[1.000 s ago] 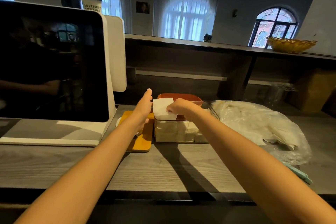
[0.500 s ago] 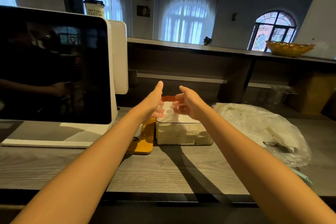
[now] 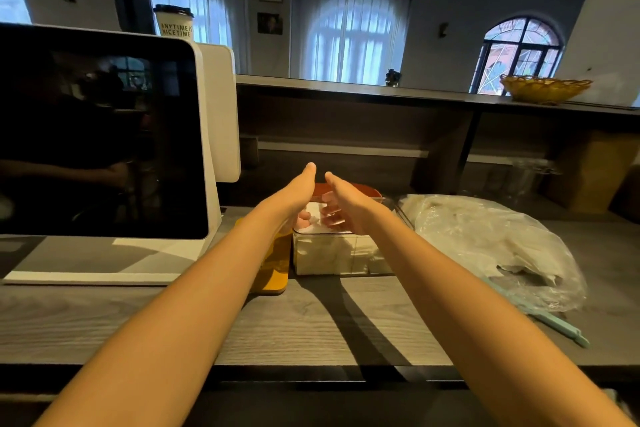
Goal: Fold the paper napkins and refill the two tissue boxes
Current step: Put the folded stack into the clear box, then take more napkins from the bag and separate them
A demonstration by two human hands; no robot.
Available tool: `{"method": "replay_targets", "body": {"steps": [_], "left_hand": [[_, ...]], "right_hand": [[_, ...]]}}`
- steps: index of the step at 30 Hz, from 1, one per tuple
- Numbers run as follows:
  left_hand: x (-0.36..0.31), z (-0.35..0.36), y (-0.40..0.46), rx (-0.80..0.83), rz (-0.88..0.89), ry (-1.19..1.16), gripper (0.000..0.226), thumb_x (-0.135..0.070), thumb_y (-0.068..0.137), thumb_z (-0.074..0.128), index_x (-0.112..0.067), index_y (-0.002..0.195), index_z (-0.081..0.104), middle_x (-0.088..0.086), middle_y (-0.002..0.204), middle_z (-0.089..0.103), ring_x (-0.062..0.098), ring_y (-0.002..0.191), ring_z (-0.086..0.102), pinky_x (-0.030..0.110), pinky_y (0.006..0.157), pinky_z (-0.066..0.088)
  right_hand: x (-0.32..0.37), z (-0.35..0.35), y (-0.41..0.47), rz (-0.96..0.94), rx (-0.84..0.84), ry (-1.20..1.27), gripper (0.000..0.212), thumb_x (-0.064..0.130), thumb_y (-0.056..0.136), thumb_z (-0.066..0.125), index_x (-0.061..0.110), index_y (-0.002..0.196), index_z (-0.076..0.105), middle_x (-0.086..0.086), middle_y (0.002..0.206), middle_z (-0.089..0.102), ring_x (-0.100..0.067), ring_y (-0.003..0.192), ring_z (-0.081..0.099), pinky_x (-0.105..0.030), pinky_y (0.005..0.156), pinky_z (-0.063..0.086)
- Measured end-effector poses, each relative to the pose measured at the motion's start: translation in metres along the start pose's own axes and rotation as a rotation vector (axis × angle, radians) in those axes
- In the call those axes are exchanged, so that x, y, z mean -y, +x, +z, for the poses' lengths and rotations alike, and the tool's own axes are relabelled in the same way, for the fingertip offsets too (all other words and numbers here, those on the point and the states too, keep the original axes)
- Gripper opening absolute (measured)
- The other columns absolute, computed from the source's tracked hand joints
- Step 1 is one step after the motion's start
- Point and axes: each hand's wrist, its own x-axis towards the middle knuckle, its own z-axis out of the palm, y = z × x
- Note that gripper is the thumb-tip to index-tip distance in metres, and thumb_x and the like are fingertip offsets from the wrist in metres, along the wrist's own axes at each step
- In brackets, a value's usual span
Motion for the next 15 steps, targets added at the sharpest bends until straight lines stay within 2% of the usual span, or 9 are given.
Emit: {"method": "replay_targets", "body": {"steps": [4, 6, 8, 11, 13, 15], "left_hand": [[-0.01, -0.001, -0.016, -0.088, 0.097, -0.099, 0.071, -0.061, 0.104, 0.017, -0.016, 0.158, 0.025, 0.018, 0.159, 0.034, 0.036, 0.143, 0.039, 0.049, 0.118, 0.033], [-0.016, 0.004, -0.027, -0.113, 0.186, -0.106, 0.068, -0.058, 0.105, 0.017, -0.014, 0.154, 0.035, 0.015, 0.151, 0.045, 0.033, 0.137, 0.046, 0.047, 0.115, 0.037], [-0.022, 0.015, -0.038, -0.134, 0.289, -0.118, 0.063, -0.055, 0.106, 0.019, -0.014, 0.147, 0.045, 0.012, 0.136, 0.055, 0.028, 0.125, 0.054, 0.043, 0.105, 0.043], [-0.03, 0.042, -0.054, -0.149, 0.437, -0.198, 0.048, -0.047, 0.108, 0.027, -0.017, 0.128, 0.058, 0.004, 0.121, 0.063, 0.021, 0.11, 0.062, 0.036, 0.089, 0.052], [-0.033, 0.064, -0.064, -0.148, 0.519, -0.25, 0.035, -0.037, 0.108, 0.035, -0.018, 0.116, 0.062, 0.002, 0.108, 0.066, 0.019, 0.1, 0.065, 0.033, 0.079, 0.057], [-0.031, 0.087, -0.068, -0.132, 0.57, -0.272, 0.024, -0.028, 0.105, 0.042, -0.02, 0.107, 0.064, 0.003, 0.101, 0.068, 0.02, 0.097, 0.068, 0.036, 0.077, 0.061]], "right_hand": [[0.001, -0.008, -0.013, -0.113, -0.123, 0.212, 0.061, 0.055, 0.104, 0.033, 0.005, 0.132, 0.055, -0.017, 0.124, 0.062, -0.026, 0.103, 0.061, -0.032, 0.072, 0.05], [0.0, -0.015, -0.022, -0.19, -0.182, 0.293, 0.057, 0.053, 0.104, 0.033, 0.007, 0.124, 0.061, -0.014, 0.113, 0.066, -0.025, 0.098, 0.063, -0.032, 0.075, 0.051], [0.0, -0.025, -0.035, -0.262, -0.222, 0.393, 0.055, 0.052, 0.104, 0.033, 0.01, 0.117, 0.065, -0.009, 0.104, 0.068, -0.022, 0.092, 0.064, -0.033, 0.078, 0.052], [-0.003, -0.043, -0.061, -0.366, -0.296, 0.504, 0.048, 0.047, 0.104, 0.037, 0.011, 0.106, 0.07, -0.003, 0.09, 0.071, -0.015, 0.077, 0.064, -0.03, 0.069, 0.052], [-0.01, -0.058, -0.076, -0.426, -0.358, 0.525, 0.043, 0.043, 0.104, 0.04, 0.014, 0.098, 0.071, -0.002, 0.085, 0.073, -0.015, 0.077, 0.067, -0.03, 0.069, 0.053], [-0.021, -0.075, -0.089, -0.458, -0.424, 0.511, 0.041, 0.039, 0.105, 0.039, 0.014, 0.095, 0.07, -0.003, 0.086, 0.073, -0.015, 0.079, 0.068, -0.029, 0.07, 0.053]]}}
